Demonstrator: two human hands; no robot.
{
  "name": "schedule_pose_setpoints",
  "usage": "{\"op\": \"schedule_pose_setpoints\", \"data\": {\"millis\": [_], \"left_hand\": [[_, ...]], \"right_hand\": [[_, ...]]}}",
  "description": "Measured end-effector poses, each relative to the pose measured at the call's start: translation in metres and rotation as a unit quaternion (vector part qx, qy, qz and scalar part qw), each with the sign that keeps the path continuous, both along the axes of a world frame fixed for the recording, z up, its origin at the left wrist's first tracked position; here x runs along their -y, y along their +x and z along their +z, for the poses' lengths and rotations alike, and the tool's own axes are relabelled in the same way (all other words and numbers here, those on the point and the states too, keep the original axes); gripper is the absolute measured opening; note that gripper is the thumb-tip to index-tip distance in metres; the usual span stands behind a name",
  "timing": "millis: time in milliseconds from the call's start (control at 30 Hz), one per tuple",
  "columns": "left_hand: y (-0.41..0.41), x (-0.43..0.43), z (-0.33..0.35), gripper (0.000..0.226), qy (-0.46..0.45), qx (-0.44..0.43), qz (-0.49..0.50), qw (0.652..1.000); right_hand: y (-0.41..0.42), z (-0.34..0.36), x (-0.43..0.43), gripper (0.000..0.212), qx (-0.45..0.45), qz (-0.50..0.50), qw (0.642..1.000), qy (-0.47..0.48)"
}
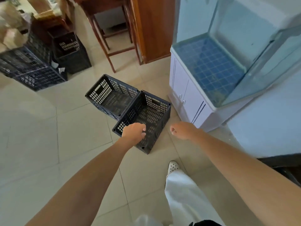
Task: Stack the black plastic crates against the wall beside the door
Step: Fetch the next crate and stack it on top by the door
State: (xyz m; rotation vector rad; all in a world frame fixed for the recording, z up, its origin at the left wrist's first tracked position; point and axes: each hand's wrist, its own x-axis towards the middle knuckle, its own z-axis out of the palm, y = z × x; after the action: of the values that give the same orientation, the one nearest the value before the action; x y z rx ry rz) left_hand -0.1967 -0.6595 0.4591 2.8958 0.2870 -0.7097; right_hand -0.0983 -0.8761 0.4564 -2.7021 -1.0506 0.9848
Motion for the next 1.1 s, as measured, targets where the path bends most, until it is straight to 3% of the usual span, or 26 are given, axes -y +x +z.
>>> {"op": "schedule_pose_setpoints", "data": {"millis": [233, 500, 733, 933, 1100], "left_hand": [[0.047, -0.051, -0.028, 0.023, -0.041, 0.01, 0.139, 0.989], [0.063, -0.117, -0.075, 0.019, -0.029, -0.05, 0.155, 0.986], [0.106, -0.171, -0.111, 0.025, -0.044, -0.087, 0.087, 0.991], [0.147, -0.243, -0.171, 0.026, -0.035, -0.137, -0.02, 0.99], [0.154, -0.28, -0.24, 0.029, -0.047, -0.131, -0.027, 0.99]], "right_hand": [[0.095, -0.024, -0.066, 0.021, -0.044, 0.051, 0.998, -0.02], [0.116, -0.083, -0.103, 0.024, -0.111, 0.041, 0.991, -0.06], [0.135, -0.137, -0.139, 0.026, -0.127, -0.109, 0.984, -0.061], [0.127, -0.197, -0.184, 0.03, -0.071, -0.293, 0.953, -0.014], [0.093, -0.26, -0.193, 0.026, -0.095, -0.319, 0.938, -0.101]]}}
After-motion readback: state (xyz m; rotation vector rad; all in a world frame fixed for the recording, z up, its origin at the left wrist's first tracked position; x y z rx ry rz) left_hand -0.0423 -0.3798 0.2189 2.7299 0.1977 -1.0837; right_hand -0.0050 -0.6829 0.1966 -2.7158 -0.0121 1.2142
